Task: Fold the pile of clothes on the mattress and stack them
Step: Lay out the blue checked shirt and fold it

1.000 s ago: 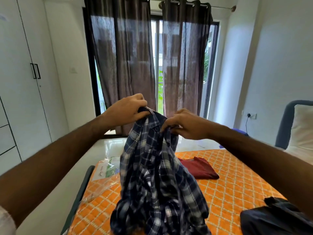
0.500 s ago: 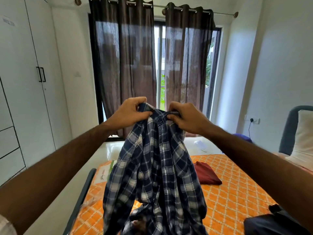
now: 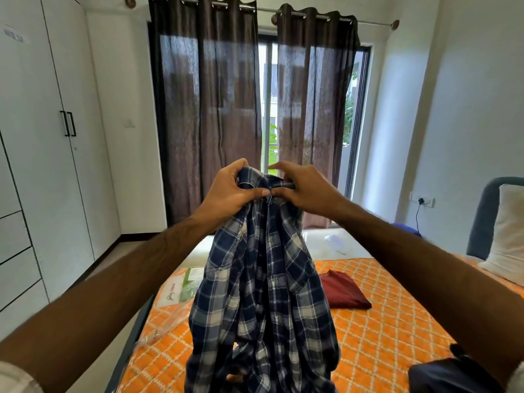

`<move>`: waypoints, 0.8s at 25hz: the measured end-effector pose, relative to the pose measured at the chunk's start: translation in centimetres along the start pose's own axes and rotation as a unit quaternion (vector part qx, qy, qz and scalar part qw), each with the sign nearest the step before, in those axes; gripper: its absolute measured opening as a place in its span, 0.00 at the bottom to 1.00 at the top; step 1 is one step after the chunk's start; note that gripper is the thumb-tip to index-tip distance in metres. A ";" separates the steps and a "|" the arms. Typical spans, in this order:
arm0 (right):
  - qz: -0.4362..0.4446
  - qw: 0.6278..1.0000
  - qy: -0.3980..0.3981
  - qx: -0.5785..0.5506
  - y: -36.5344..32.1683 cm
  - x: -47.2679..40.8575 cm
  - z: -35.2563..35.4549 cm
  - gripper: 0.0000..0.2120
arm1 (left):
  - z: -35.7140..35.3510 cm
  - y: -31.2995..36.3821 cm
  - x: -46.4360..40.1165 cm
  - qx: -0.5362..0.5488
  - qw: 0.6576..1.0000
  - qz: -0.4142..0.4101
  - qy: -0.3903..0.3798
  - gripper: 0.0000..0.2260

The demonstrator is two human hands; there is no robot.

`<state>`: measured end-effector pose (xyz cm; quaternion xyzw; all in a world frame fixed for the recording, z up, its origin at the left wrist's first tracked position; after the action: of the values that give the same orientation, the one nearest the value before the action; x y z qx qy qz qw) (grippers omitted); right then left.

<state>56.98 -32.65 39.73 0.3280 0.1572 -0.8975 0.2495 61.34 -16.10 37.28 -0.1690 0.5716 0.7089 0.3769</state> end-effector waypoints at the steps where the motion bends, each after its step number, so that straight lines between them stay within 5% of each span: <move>1: -0.006 1.000 -0.022 -0.006 0.4 -0.3 0.1 0.16 | -0.1 0.1 -0.1 -0.027 1.000 -0.014 0.007 0.20; 7: -0.065 0.991 -0.094 -0.066 2.5 -0.2 0.2 0.13 | -1.5 0.0 -0.8 -0.087 0.996 -0.032 0.003 0.20; 10: -0.076 0.996 -0.043 0.009 2.6 0.0 0.4 0.13 | -2.1 0.4 -0.4 -0.083 0.995 -0.046 0.012 0.20; 16: -0.084 0.995 -0.029 -0.045 2.3 0.2 1.0 0.13 | -3.9 -0.2 0.9 -0.091 0.991 -0.098 -0.014 0.37; 20: -0.143 0.988 0.018 -0.047 5.8 2.0 4.4 0.09 | -1.2 -7.5 3.5 -0.274 0.961 0.015 -0.030 0.10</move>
<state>56.62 -40.13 40.90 0.3063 0.2488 -0.9095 0.1309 64.27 -15.55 29.46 -0.2355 0.3462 0.8490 0.3224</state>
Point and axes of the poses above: each hand's wrist, its own x-axis away from the middle knuckle, its own z-axis out of the back of the hand, y = z × x, the point moved 6 cm from there along -x, towards the middle knuckle, and after that the axes turned 1 degree about z, right-handed, at the moved point
